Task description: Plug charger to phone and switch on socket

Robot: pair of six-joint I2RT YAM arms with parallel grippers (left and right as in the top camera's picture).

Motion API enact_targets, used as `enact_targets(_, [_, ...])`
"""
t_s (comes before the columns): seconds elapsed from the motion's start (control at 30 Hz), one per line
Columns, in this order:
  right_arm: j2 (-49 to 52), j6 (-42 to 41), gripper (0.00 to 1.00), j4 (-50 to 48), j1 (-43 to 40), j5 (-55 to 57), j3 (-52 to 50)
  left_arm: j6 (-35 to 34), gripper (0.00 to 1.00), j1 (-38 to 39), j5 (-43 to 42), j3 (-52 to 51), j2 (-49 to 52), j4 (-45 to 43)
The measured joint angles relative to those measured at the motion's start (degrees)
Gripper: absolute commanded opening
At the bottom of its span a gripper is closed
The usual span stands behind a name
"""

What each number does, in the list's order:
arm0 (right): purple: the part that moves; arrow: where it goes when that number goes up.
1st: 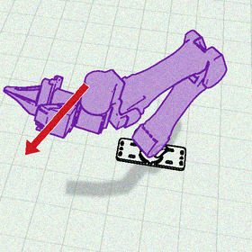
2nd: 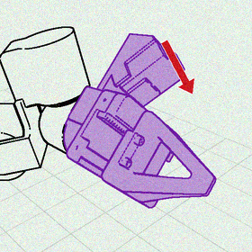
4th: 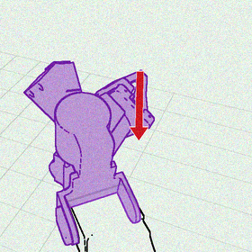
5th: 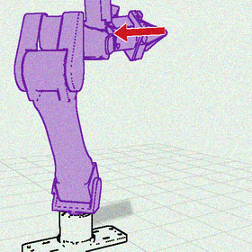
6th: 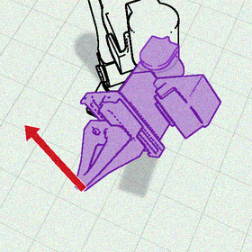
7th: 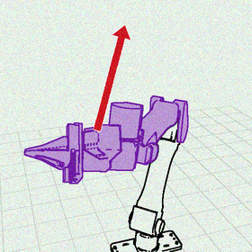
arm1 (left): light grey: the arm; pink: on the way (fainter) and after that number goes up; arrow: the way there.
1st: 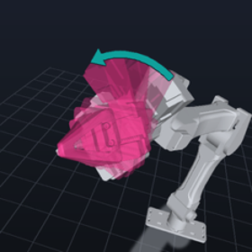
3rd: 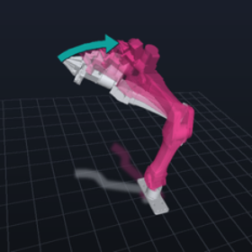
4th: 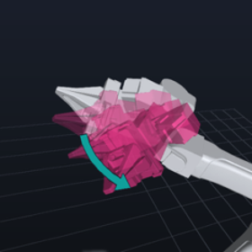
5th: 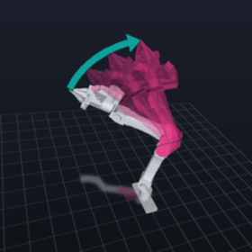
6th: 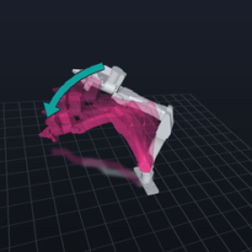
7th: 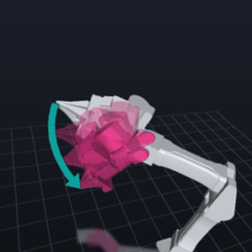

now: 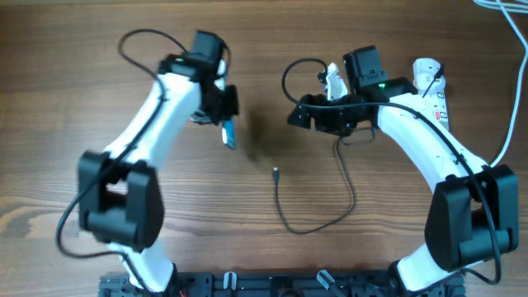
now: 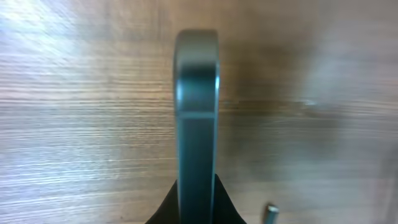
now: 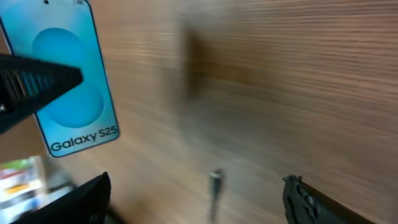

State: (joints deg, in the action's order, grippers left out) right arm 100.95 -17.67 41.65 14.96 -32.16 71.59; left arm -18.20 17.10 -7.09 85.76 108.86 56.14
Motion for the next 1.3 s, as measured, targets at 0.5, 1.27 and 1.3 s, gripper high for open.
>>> enact_targets(0.5, [0.0, 4.3, 0.93, 3.0, 0.0, 10.4, 0.0, -5.9, 0.07, 6.5, 9.0, -0.2, 8.7, -1.1])
enact_targets(1.27, [0.0, 4.0, 0.72, 9.0, 23.1, 19.3, 0.0, -6.3, 0.04, -5.4, -8.3, -0.2, 8.6, -1.7])
enact_targets(1.3, [0.0, 2.3, 0.67, 8.9, 25.0, 21.0, 0.0, -6.3, 0.04, -8.2, -12.7, -0.2, 8.5, -1.9])
